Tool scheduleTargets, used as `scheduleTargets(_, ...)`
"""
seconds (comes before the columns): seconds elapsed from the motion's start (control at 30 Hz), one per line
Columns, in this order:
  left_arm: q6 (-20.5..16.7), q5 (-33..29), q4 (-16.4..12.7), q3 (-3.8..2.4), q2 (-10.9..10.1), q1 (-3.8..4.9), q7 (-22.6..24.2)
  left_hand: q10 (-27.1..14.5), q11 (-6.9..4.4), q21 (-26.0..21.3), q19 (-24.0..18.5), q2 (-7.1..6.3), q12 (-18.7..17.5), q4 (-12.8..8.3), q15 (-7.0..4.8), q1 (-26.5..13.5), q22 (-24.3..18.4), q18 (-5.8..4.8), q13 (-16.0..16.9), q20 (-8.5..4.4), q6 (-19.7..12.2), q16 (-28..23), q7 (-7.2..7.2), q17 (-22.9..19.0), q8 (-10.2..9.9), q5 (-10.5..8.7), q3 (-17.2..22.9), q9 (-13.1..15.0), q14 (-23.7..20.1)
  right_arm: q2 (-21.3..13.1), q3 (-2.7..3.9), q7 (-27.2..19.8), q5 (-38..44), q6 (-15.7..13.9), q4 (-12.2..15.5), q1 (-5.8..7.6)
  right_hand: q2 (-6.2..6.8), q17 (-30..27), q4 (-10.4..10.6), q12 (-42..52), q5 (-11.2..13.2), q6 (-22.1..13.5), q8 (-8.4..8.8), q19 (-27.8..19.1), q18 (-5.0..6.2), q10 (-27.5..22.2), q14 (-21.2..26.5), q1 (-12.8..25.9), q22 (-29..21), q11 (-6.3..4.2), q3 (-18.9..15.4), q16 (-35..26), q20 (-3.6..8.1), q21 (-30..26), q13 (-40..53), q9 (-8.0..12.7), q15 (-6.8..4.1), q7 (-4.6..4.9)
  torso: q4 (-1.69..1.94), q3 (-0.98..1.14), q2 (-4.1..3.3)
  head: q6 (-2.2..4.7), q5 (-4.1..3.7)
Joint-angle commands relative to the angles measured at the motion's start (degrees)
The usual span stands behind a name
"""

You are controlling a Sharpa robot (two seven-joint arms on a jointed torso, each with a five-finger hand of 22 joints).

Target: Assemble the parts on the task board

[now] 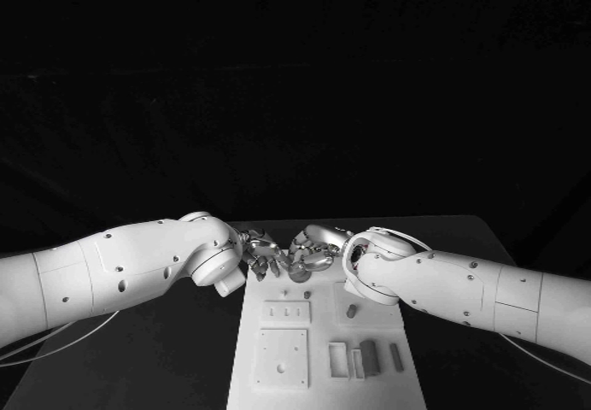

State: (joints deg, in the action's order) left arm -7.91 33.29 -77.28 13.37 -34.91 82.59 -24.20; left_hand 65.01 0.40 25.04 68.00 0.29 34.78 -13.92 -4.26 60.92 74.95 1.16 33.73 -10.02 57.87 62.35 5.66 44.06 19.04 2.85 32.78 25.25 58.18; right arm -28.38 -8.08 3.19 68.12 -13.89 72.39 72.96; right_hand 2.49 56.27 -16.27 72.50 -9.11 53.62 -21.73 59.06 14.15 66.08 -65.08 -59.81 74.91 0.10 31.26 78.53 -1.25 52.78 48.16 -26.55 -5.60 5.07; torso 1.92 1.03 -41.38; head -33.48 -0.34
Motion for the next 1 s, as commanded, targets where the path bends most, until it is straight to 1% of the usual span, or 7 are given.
scheduleTargets(0.03, -1.27, 0.01, -0.17, -0.06, 0.13, 0.05, 1.09, 0.39, 0.07, 0.25, 0.55, 0.09, 0.39, -0.26, -0.24, 0.9, 0.4, 2.05, 0.09, 0.03, 0.92, 0.4, 0.45, 0.14, 0.64, 0.21, 0.37, 0.94, 0.4, 0.16, 0.04, -0.82, 0.42, 0.48, 0.32, 0.0, -0.38, -0.06, -0.15, -0.29, -0.23, 1.39, -0.34, 0.39, 0.85, 0.08, 0.04, 0.07, 0.65, -0.33, 0.32, 0.08, 0.16, 0.01, -0.01, 0.0, -0.25, 1.09, 0.0, 0.03, 0.01, -0.03, 0.02)
scheduleTargets(0.53, -3.57, 2.98, -0.4, 0.02, -0.27, 0.05, 1.54, 2.03, -0.7, 1.26, 1.98, -0.25, 1.02, -0.64, -0.94, 0.56, 1.25, 2.08, 0.6, -0.55, 2.29, 1.41, -0.34, 1.07, 1.96, 0.88, 1.51, 2.71, 1.62, -2.73, 0.03, -1.23, -0.14, -0.53, 1.07, -0.11, 0.85, -0.17, -0.24, -0.52, -0.06, 0.71, 0.27, 0.13, 0.85, -0.15, 0.33, 0.17, 0.62, -0.15, 0.28, -0.11, 0.13, -0.14, -0.04, -0.11, -0.2, 1.3, 0.01, 0.05, 0.0, -0.35, 0.17)
scheduleTargets(0.57, -3.55, 3.28, -0.45, 0.04, -0.33, 0.05, 1.38, 2.17, -0.77, 1.44, 2.13, -0.4, 1.1, -0.64, -1.05, 0.41, 1.29, 2.07, 0.69, -0.65, 2.36, 1.56, -0.4, 1.22, 2.02, 1.35, 1.59, 2.88, 1.74, -3.15, 0.03, -1.26, -0.32, -0.71, 1.13, -0.17, 0.87, -0.17, -0.25, -0.53, -0.06, 0.69, 0.29, 0.12, 0.85, -0.16, 0.34, 0.16, 0.62, -0.14, 0.28, -0.12, 0.13, -0.15, -0.04, -0.11, -0.19, 1.3, 0.02, 0.06, 0.0, -0.38, 0.2)
scheduleTargets(0.6, -3.49, 3.37, -0.52, 0.05, -0.4, 0.05, 1.25, 2.39, -0.87, 1.75, 2.33, -0.78, 1.26, -0.6, -1.17, -0.14, 1.33, 2.04, 0.85, -0.78, 2.49, 1.79, -0.48, 1.47, 2.15, 4.39, 1.5, 3.17, 1.89, -3.6, 0.03, -1.28, -0.42, -0.84, 1.19, -0.26, 0.9, -0.18, -0.25, -0.54, -0.09, 0.66, 0.31, 0.11, 0.85, -0.18, 0.36, 0.14, 0.62, -0.13, 0.29, -0.13, 0.13, -0.16, -0.04, -0.11, -0.18, 1.31, 0.02, 0.08, 0.01, -0.42, 0.24)
scheduleTargets(0.63, -3.33, 3.38, -0.56, 0.08, -0.46, 0.05, 1.15, 2.8, -1.11, 2.27, 2.67, -1.08, 1.58, -0.58, -1.41, -0.78, 1.37, 2.03, 1.14, -0.99, 2.92, 2.17, -0.71, 1.82, 2.42, 5.54, 1.1, 3.55, 2.19, -3.95, 0.03, -1.29, -0.47, -0.94, 1.21, -0.31, 0.94, -0.18, -0.26, -0.56, -0.19, 0.63, 0.35, 0.09, 0.85, -0.21, 0.39, 0.1, 0.61, -0.11, 0.33, -0.14, 0.12, -0.17, -0.04, -0.13, -0.16, 1.33, 0.02, 0.09, 0.01, -0.44, 0.25)
scheduleTargets(0.87, -3.07, 3.9, -0.94, 0.34, -0.72, 0.02, 0.45, 3.33, -1.53, 3.63, 3.04, -1.63, 2.35, -0.59, -1.93, -1.54, 1.43, 1.96, 2.04, -1.49, 3.59, 3.15, -1.12, 2.61, 2.75, 7.69, 0.71, 4.25, 2.58, -6.37, 0.04, -1.48, -1.37, -1.4, 1.03, -0.5, 1.03, -0.2, -0.28, -0.59, -0.52, 0.62, 0.42, 0.05, 0.85, -0.25, 0.45, -0.04, 0.61, -0.08, 0.41, -0.16, 0.11, -0.2, -0.04, -0.2, -0.13, 1.36, -0.03, 0.08, 0.0, -0.69, 0.32)
scheduleTargets(1.0, -3.27, 4.21, -1.19, 0.34, -0.99, 0.01, 0.17, 3.58, -1.72, 4.25, 3.23, -1.88, 2.66, -0.39, -2.13, -1.9, 1.44, 1.95, 2.4, -1.7, 3.95, 3.53, -1.31, 2.88, 2.91, 7.78, 0.5, 4.51, 2.78, -7.43, 0.04, -1.56, -1.77, -1.56, 0.88, -0.56, 1.06, -0.2, -0.29, -0.59, -0.61, 0.63, 0.43, 0.03, 0.85, -0.26, 0.46, -0.09, 0.61, -0.07, 0.44, -0.16, 0.11, -0.21, -0.04, -0.22, -0.12, 1.37, 0.0, 0.09, 0.04, -0.89, 0.38)
